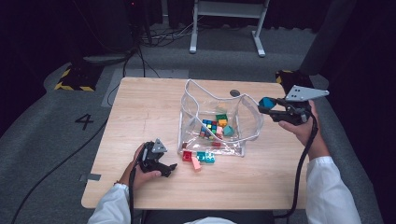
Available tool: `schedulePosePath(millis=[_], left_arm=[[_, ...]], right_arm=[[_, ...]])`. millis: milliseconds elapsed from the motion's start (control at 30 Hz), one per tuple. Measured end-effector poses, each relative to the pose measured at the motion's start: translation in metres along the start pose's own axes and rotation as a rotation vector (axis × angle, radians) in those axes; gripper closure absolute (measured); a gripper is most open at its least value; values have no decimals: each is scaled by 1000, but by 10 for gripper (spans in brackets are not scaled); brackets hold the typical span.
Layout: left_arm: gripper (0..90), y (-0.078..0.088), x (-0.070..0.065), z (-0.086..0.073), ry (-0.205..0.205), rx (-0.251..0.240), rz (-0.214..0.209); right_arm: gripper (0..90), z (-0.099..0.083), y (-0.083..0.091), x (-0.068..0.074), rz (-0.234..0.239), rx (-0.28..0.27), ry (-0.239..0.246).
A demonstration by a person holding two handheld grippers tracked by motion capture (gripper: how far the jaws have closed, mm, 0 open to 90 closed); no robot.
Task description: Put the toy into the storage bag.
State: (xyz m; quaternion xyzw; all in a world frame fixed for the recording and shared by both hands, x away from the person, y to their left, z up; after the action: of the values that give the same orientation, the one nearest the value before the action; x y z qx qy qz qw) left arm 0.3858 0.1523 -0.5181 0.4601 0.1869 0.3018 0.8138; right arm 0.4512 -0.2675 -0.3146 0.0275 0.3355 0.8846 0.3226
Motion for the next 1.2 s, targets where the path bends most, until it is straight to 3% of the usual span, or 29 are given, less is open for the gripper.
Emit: schedulePosePath(millis=[233,433,600,867,967,1133,1200], left_arm=[[53,0,0,0,-1,-1,2],[53,0,0,0,-1,0,2],[53,0,0,0,-1,0,2],[53,0,0,0,-2,-1,2],[53,0,0,0,-2,-1,2],[53,0,0,0,-1,0,4],[53,0,0,0,-1,0,5]], right_arm=[[595,14,-23,7,40,47,65],[595,25,-47,18,106,77,118],[595,35,-67,25,127,122,152],[594,42,-100,31,145,285,199],[594,41,-110,33,137,380,223],[594,39,-123,36,141,490,275],[594,36,-127,37,139,564,291]])
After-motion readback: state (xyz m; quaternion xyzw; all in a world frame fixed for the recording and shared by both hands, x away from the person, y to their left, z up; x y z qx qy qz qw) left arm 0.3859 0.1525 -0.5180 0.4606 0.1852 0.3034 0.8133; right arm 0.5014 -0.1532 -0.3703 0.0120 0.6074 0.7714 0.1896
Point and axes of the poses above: each handheld gripper's, and its own axes: y roughly backward along the jaws, z roughly out of its top, x roughly to its left, the point moved 2 cm from there along -y, roughly forward along the jaws, and after that the axes turned 11 degrees about x, right-handed, at the moved point
